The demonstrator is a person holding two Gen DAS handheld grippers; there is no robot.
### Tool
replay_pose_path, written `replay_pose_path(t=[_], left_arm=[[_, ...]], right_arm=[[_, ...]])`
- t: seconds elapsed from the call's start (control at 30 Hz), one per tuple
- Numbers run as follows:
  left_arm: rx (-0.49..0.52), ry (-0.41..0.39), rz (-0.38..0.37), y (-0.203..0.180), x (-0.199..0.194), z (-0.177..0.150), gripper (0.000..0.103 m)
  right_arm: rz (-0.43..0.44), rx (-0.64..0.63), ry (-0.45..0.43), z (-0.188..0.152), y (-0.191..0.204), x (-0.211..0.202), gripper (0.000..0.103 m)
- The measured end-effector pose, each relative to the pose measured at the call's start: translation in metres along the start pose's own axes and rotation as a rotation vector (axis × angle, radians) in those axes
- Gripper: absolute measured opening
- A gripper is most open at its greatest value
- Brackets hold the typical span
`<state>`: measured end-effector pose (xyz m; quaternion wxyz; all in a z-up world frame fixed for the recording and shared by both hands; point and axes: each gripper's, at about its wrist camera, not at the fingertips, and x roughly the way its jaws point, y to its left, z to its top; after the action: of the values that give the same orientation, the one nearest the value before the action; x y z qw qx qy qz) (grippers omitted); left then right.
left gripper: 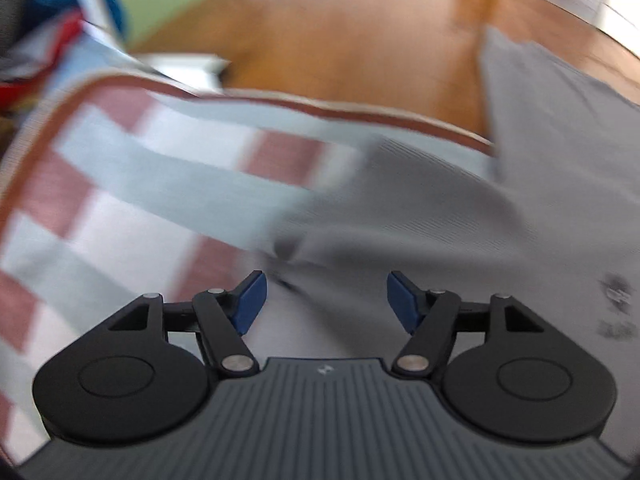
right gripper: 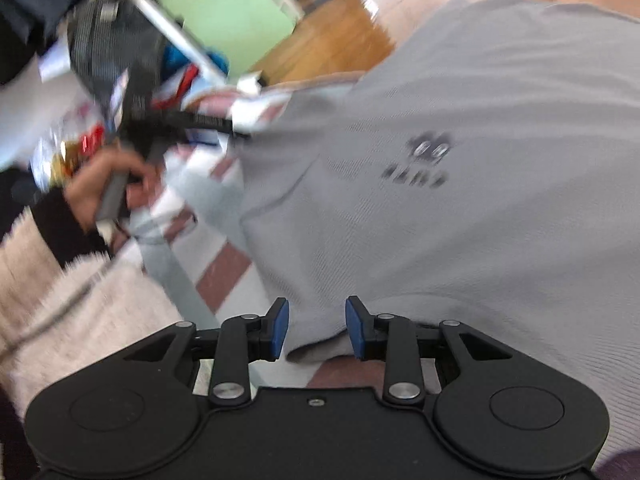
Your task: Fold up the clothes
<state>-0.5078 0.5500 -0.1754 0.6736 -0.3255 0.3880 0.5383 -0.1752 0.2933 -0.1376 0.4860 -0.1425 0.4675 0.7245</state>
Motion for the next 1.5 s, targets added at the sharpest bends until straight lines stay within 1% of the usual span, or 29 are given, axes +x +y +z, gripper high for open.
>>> replay_pose_path(t=[0.03, 0.17, 0.2, 0.23, 0.27, 0.37, 0.43, 0.5, 0.53, 0.63, 0.7, 0.77, 0.8, 0.87, 0.9, 0.93, 0.97, 1.07, 1.17, 1.27, 1.4, 1.43, 1.47, 1.5], left_arm=[[-0.006, 0.029, -0.04, -0.002, 0.005, 0.0, 0.066], [-0.027, -0.015, 0.048, 0.0, -0.001, -0.002, 0.068], [-0.032, -0.027, 0.071, 0.0, -0.002, -0.003, 0.046], [-0.037, -0.039, 0.095, 0.0, -0.004, -0.003, 0.021], [-0.042, -0.05, 0.118, 0.001, -0.006, -0.004, 0.002], [-0.058, -0.086, 0.187, 0.002, -0.01, -0.005, 0.003], [-0.068, -0.109, 0.233, 0.003, -0.013, -0.006, 0.009], [-0.078, -0.132, 0.279, 0.004, -0.017, -0.008, 0.021], [-0.084, -0.144, 0.302, 0.004, -0.018, -0.008, 0.023], [-0.039, -0.139, 0.206, -0.018, -0.037, -0.001, 0.026], [-0.009, -0.136, 0.138, -0.033, -0.049, 0.004, 0.041], [0.021, -0.132, 0.071, -0.048, -0.062, 0.009, 0.046], [0.044, -0.134, 0.018, -0.065, -0.068, 0.011, 0.046], [0.083, -0.127, -0.119, -0.102, -0.077, 0.017, 0.048], [0.104, -0.111, -0.16, -0.119, -0.078, 0.013, 0.05], [0.125, -0.093, -0.199, -0.135, -0.078, 0.008, 0.05], [0.145, -0.076, -0.238, -0.152, -0.079, 0.003, 0.051], [0.207, -0.024, -0.355, -0.202, -0.08, -0.011, 0.056], [0.268, 0.029, -0.471, -0.252, -0.081, -0.025, 0.056], [0.369, 0.111, -0.452, -0.279, -0.068, -0.055, 0.056], [0.475, 0.124, -0.427, -0.297, -0.068, -0.075, 0.056], [0.502, 0.127, -0.421, -0.301, -0.068, -0.08, 0.056], [0.5, 0.127, -0.424, -0.301, -0.069, -0.08, 0.056], [0.497, 0.127, -0.428, -0.301, -0.069, -0.08, 0.056]], right_arm=[[-0.011, 0.009, -0.02, 0.0, -0.005, -0.011, 0.037], [-0.113, 0.029, -0.078, -0.001, -0.026, -0.05, 0.038], [-0.131, 0.042, -0.087, -0.003, -0.032, -0.058, 0.038], [-0.14, 0.058, -0.092, -0.005, -0.039, -0.066, 0.038], [-0.15, 0.07, -0.092, -0.008, -0.043, -0.072, 0.038], [-0.18, 0.075, -0.067, -0.018, -0.051, -0.082, 0.039], [-0.191, 0.081, -0.046, -0.026, -0.056, -0.083, 0.041], [-0.199, 0.095, -0.019, -0.034, -0.06, -0.079, 0.041], [-0.207, 0.099, -0.008, -0.036, -0.061, -0.076, 0.041], [-0.253, 0.087, 0.03, -0.039, -0.061, -0.068, 0.041], [-0.291, 0.067, 0.041, -0.04, -0.061, -0.065, 0.041], [-0.32, 0.076, 0.044, -0.042, -0.064, -0.062, 0.041], [-0.332, 0.092, 0.042, -0.042, -0.066, -0.06, 0.041], [-0.349, 0.106, 0.019, -0.044, -0.076, -0.059, 0.036], [-0.365, 0.094, 0.023, -0.043, -0.076, -0.059, 0.023], [-0.389, 0.075, 0.042, -0.04, -0.073, -0.059, 0.016], [-0.385, 0.044, 0.062, -0.039, -0.067, -0.059, 0.01], [-0.386, -0.081, 0.109, -0.041, -0.046, -0.06, 0.01], [-0.397, -0.105, 0.149, -0.048, -0.046, -0.06, 0.01], [-0.387, -0.11, 0.154, -0.051, -0.048, -0.066, 0.009], [-0.375, -0.101, 0.162, -0.049, -0.051, -0.065, 0.009], [-0.369, -0.088, 0.16, -0.048, -0.052, -0.065, 0.011], [-0.364, -0.075, 0.157, -0.047, -0.054, -0.065, 0.013], [-0.357, -0.056, 0.156, -0.047, -0.055, -0.065, 0.018]])
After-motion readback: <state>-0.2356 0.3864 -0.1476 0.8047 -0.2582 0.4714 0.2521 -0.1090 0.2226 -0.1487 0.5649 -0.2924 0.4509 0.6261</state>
